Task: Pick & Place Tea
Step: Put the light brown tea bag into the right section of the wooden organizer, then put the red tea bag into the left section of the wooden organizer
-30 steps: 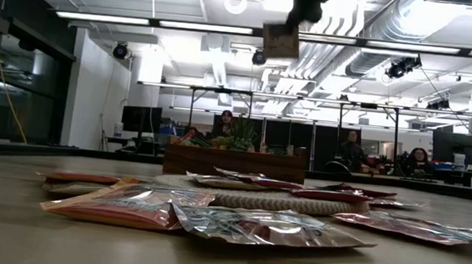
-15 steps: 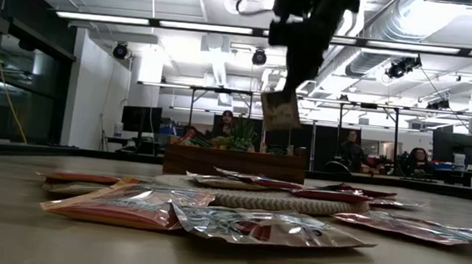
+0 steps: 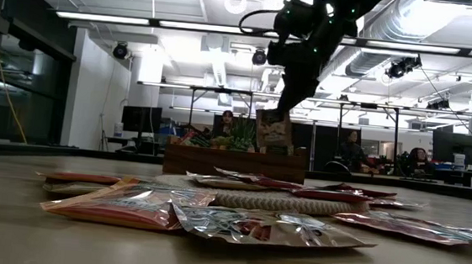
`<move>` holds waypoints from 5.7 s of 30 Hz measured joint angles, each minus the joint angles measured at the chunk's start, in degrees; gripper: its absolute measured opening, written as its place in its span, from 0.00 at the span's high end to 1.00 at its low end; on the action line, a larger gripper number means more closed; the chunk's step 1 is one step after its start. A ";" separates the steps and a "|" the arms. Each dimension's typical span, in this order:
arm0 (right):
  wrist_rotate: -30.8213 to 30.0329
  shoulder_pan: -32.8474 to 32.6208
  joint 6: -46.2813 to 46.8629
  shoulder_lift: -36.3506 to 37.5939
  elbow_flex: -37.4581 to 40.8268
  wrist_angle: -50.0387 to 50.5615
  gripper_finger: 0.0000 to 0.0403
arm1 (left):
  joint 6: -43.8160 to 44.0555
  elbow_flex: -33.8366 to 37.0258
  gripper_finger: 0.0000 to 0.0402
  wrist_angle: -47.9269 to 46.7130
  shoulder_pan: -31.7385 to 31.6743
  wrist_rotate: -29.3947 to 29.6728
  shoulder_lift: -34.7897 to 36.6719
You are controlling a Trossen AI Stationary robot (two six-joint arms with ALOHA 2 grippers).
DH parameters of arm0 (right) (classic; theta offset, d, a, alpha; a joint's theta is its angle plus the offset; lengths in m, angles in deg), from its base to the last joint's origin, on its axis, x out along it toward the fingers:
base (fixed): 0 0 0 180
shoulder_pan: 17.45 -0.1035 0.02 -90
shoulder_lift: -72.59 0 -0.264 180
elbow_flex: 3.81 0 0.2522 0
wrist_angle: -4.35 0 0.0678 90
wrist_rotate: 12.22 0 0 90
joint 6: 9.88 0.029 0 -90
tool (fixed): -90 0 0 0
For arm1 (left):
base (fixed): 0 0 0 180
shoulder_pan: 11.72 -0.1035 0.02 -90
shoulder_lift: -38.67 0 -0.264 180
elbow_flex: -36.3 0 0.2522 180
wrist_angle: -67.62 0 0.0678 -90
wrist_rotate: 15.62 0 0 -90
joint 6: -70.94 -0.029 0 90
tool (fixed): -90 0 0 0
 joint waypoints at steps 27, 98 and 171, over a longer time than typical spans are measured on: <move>-0.18 -0.02 3.35 -3.05 0.11 0.87 1.00 | -0.20 0.00 0.42 -0.02 0.00 -0.08 0.13; 17.06 -14.81 24.36 6.25 7.59 -3.10 0.58 | 3.24 0.00 0.42 -0.30 0.00 -5.57 -2.39; 4.22 -25.51 18.17 -5.24 28.20 -49.36 0.58 | 46.49 27.96 0.42 60.89 21.49 -1.97 -35.89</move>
